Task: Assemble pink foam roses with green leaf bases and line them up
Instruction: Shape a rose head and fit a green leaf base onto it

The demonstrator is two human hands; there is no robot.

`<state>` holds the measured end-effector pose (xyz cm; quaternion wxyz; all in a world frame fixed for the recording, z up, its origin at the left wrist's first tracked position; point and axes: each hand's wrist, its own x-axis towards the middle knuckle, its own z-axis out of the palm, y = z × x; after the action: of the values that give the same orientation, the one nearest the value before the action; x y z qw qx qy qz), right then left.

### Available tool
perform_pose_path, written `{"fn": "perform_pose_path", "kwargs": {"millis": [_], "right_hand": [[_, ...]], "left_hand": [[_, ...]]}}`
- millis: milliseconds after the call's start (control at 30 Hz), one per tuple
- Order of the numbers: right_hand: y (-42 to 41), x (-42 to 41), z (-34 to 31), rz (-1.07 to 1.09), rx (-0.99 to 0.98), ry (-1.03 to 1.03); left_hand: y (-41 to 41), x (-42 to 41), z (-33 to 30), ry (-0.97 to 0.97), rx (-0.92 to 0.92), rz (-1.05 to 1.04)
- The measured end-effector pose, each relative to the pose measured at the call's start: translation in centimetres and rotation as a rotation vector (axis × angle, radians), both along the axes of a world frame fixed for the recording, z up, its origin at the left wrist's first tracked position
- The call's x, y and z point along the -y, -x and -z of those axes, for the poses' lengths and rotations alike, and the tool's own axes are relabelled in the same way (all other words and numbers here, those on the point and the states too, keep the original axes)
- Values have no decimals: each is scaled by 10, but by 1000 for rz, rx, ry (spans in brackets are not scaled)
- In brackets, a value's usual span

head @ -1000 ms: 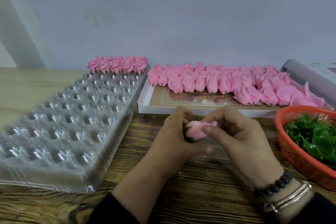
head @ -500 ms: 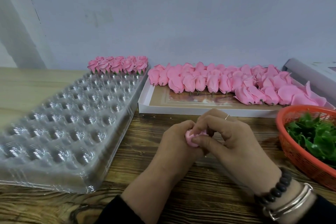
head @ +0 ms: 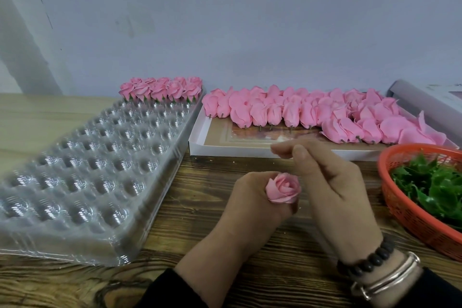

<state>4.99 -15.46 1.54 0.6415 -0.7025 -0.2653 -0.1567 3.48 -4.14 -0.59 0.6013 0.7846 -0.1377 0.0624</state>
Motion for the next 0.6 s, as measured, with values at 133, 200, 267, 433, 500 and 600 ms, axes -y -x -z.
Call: {"fn": "perform_pose_path", "kwargs": {"millis": [133, 200, 267, 433, 500, 600], "right_hand": [[5, -10, 5, -8, 25, 111], [4, -12, 8, 8, 29, 177], [3, -11, 9, 3, 8, 204], [3, -10, 9, -52, -73, 272], [2, -9, 9, -64, -119, 296], [-3, -5, 11, -139, -200, 356]], "left_hand": [[2, 5, -1, -26, 104, 0], [-1, 6, 2, -49, 137, -14], [-2, 8, 3, -13, 129, -17], [0, 9, 3, 83, 108, 14], [0, 6, 3, 123, 104, 18], [1, 5, 1, 166, 137, 6]]}}
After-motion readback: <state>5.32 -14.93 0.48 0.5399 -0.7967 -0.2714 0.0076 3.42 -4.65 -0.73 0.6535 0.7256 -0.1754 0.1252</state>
